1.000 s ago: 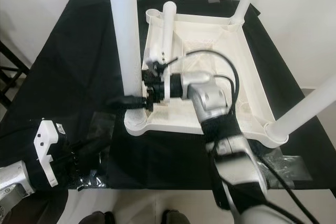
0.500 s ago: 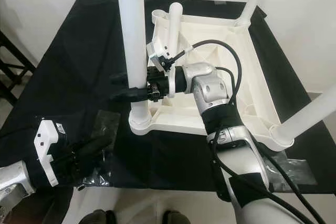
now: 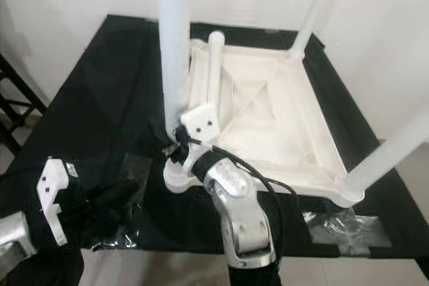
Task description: Building children table
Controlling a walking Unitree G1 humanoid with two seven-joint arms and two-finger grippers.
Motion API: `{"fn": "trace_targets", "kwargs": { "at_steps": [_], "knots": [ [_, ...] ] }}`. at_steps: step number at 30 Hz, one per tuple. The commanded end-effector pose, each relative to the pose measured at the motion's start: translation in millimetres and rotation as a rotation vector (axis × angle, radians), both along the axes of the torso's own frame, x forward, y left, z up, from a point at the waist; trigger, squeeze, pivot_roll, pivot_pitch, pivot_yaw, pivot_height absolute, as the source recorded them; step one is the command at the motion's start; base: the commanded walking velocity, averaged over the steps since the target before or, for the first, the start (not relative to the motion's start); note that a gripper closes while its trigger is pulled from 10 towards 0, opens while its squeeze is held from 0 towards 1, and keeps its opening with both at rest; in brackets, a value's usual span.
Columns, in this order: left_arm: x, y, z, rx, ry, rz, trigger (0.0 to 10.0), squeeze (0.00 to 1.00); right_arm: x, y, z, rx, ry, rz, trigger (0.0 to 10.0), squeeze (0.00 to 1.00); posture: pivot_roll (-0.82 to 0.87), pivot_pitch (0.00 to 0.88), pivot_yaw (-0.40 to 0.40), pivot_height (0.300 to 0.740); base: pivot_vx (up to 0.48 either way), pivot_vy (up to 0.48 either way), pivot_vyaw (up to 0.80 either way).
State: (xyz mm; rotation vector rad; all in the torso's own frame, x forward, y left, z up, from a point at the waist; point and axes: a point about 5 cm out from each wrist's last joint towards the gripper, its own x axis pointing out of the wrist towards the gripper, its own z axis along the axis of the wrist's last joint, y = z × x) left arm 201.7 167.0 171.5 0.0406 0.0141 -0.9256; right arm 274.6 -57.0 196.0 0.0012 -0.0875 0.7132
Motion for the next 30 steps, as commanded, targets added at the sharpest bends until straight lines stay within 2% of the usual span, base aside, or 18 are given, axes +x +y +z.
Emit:
{"fn": "trace_targets", "kwargs": {
  "at_steps": [1, 4, 5, 7, 8, 9, 11, 13, 14, 15, 16, 17, 18, 19, 22, 24, 26, 30],
  "knots": [
    [-0.3, 0.0, -2.4, 0.002, 0.025, -0.016, 10.0, 0.0, 2.3, -1.7, -53.3, -0.061, 0.255, 0.017, 0.0, 0.0, 0.09, 0.194, -0.034, 0.74, 0.0, 0.0, 0.0],
    [-0.8, 0.1, -2.1, 0.002, 0.023, -0.013, 10.0, 0.0, 0.2, -2.3, -56.4, -0.092, 0.275, -0.003, 0.0, 0.0, 0.1, 0.197, -0.031, 0.74, 0.0, 0.0, 0.0],
    [-1.2, 0.6, -2.1, 0.002, 0.021, -0.006, 10.0, 0.0, -2.0, -1.1, -55.5, -0.104, 0.277, -0.018, 4.7, 0.0, 0.1, 0.197, -0.031, 0.74, 0.0, 0.0, 0.0],
    [-1.6, 1.0, -2.1, 0.002, 0.019, -0.001, 10.0, 0.0, -3.5, -0.4, -54.8, -0.112, 0.277, -0.028, 4.7, 0.0, 0.1, 0.197, -0.031, 0.74, 0.0, 0.0, 0.0],
    [-1.6, 1.0, -2.0, 0.003, 0.018, 0.0, 10.0, 0.0, -6.9, 3.6, -49.1, -0.08, 0.272, -0.007, 10.0, 0.86, 0.1, 0.196, -0.03, 0.74, 0.0, 0.0, 0.0],
    [-1.5, 0.8, -1.9, 0.003, 0.019, -0.002, 10.0, 0.0, -5.6, 4.9, -40.5, -0.035, 0.268, 0.031, 10.0, 1.0, 0.1, 0.197, -0.03, 0.74, 0.0, 0.0, 0.0],
    [-1.5, 0.8, -1.9, 0.003, 0.019, -0.002, 10.0, 0.0, -5.6, 4.9, -40.5, -0.035, 0.268, 0.031, 10.0, 1.0, 0.1, 0.197, -0.03, 0.74, 0.0, 0.0, 0.0],
    [-0.7, -0.5, -2.3, 0.002, 0.023, -0.009, 10.0, 0.0, 2.2, 0.0, -9.7, 0.036, 0.157, 0.247, 10.0, 1.0, 0.11, 0.193, -0.025, 0.74, 0.0, 0.0, 0.0],
    [-0.7, -0.5, -2.3, 0.002, 0.023, -0.009, 10.0, 0.0, 2.2, 0.0, -9.7, 0.036, 0.157, 0.247, 10.0, 1.0, 0.11, 0.193, -0.025, 0.74, 0.0, 0.0, 0.0],
    [-0.1, -1.3, -2.5, 0.001, 0.023, -0.011, 10.0, 0.0, 9.9, -10.7, 3.9, 0.02, 0.09, 0.36, 10.0, 0.69, 0.11, 0.188, -0.026, 0.74, 0.0, 0.0, 0.0],
    [0.3, -1.7, -2.6, 0.001, 0.023, -0.013, 10.0, 0.0, 14.6, -18.7, 12.6, 0.001, 0.048, 0.426, 10.0, 0.69, 0.11, 0.188, -0.026, 0.74, 0.0, 0.0, 0.0],
    [0.3, -1.7, -2.6, 0.001, 0.023, -0.013, 10.0, 0.0, 14.6, -18.7, 12.6, 0.001, 0.048, 0.426, 10.0, 0.69, 0.11, 0.188, -0.026, 0.74, 0.0, 0.0, 0.0],
    [0.8, -2.3, -2.9, 0.001, 0.023, -0.013, 10.0, 0.0, 21.3, -29.7, 16.8, -0.054, 0.029, 0.492, 10.0, 0.0, 0.11, 0.185, -0.028, 0.74, 0.0, 0.0, 0.0],
    [1.2, -2.7, -3.1, 0.0, 0.022, -0.013, 10.0, 0.0, 26.5, -38.5, 18.7, -0.109, 0.019, 0.544, 10.0, 0.0, 0.11, 0.183, -0.028, 0.74, 0.0, 0.0, 0.0],
    [1.5, -3.0, -3.2, 0.0, 0.021, -0.013, 10.0, 0.0, 29.2, -43.7, 19.6, -0.144, 0.016, 0.572, 10.0, 0.0, 0.11, 0.182, -0.029, 0.74, 0.0, 0.0, 0.0],
    [1.9, -3.5, -3.6, -0.001, 0.02, -0.012, 10.0, 0.0, 35.7, -52.7, 17.7, -0.202, 0.062, 0.686, 10.0, 0.0, 0.12, 0.177, -0.031, 0.74, 0.0, 0.0, 0.0],
    [2.1, -3.8, -4.1, -0.002, 0.019, -0.012, 10.0, 0.0, 40.1, -56.5, 15.8, -0.211, 0.116, 0.768, 10.0, 0.0, 0.12, 0.175, -0.03, 0.74, 0.0, 0.0, 0.0],
    [2.2, -4.2, -4.7, -0.002, 0.019, -0.012, 10.0, 0.0, 45.9, -57.7, 16.8, -0.192, 0.14, 0.801, 10.0, 0.0, 0.12, 0.172, -0.031, 0.74, 0.0, 0.0, 0.0]
  ]
}}
